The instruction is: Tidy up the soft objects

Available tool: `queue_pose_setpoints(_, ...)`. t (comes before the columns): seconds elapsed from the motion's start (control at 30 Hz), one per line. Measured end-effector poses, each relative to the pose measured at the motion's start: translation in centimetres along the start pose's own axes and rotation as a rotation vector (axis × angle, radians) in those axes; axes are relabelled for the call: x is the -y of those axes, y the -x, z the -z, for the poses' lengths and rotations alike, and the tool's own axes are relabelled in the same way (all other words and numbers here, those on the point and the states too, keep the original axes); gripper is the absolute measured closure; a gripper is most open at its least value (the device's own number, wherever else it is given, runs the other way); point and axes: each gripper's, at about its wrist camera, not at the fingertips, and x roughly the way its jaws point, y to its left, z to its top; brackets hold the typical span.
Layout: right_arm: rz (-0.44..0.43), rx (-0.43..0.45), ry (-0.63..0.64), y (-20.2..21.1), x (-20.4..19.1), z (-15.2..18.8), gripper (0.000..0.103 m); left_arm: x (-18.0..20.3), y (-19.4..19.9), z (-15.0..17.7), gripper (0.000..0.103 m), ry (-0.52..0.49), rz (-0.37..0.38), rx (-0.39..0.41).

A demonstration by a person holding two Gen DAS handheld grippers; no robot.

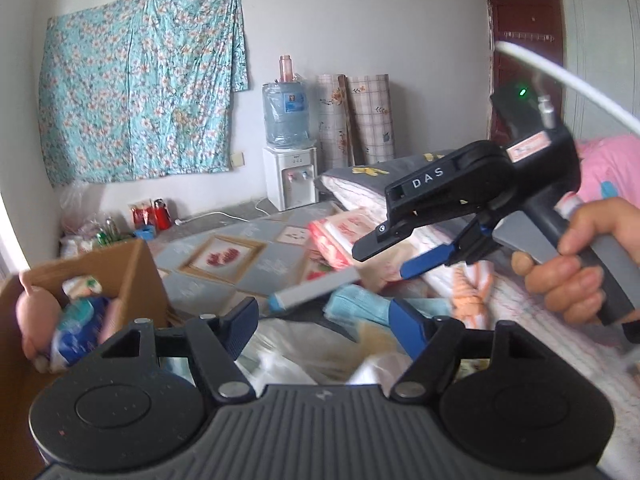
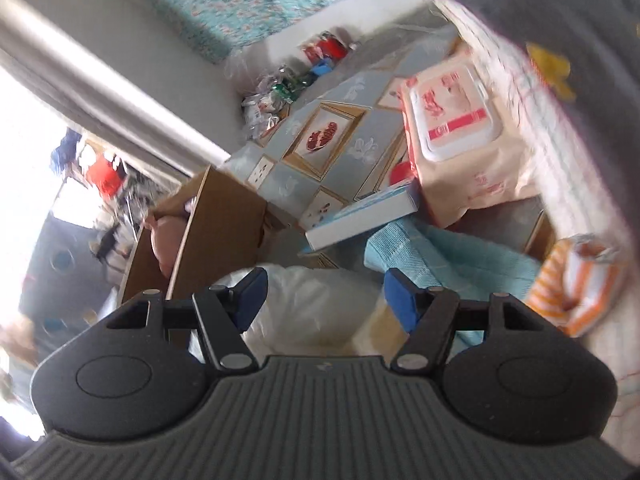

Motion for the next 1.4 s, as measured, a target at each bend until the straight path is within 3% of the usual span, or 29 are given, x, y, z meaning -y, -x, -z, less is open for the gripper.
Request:
queue_pose_setpoints(0.17, -0.044, -0.017, -0.219, -2.8, 2.4, -1.6, 0.040, -2.4, -3.4, -2.8, 0.032, -0.085, 0.034, -0.071)
queue_pose_setpoints(0.37, -0.142, -0.076, -0.301, -5.2, 1.8, -1.3, 0.041, -4.0, -8.9, -3.8, 0.032, -0.204, 0.032, -0.160)
queue_pose_setpoints(0.63, -0.074, -0.074, -0.424, -8.4, 3.4, -1.9, 0.047, -2.6, -14.7, -3.0, 0.032, -0.401, 0.112, -0.273)
queue_pose_setpoints(0.9, -0.031, -0.040, -0.516, -10.7, 4.7, -1.5, 0.054, -1.5, -20.1, -2.0, 0.033, -0.487, 0.144, -0.351)
queue_pose_setpoints(0.97, -0.030, -0.033, -0.536, -11.1, 4.9, -1.4, 0.058, -1.2, -21.0, -1.8, 0.039, -0.500, 0.141, -0.366)
queue_pose_setpoints(1.1, -0.032, -0.019, -0.568, -11.8, 5.5, -1.4, 0.067, -1.2, -22.3, -1.8, 0.064, -0.494, 0.133, -0.404)
queue_pose_setpoints(1.4, -0.142, 0.035, -0.583, -11.5, 4.1, -1.6, 0.079, -0.4, -18.9, -3.2, 0.080, -0.518, 0.126, -0.327)
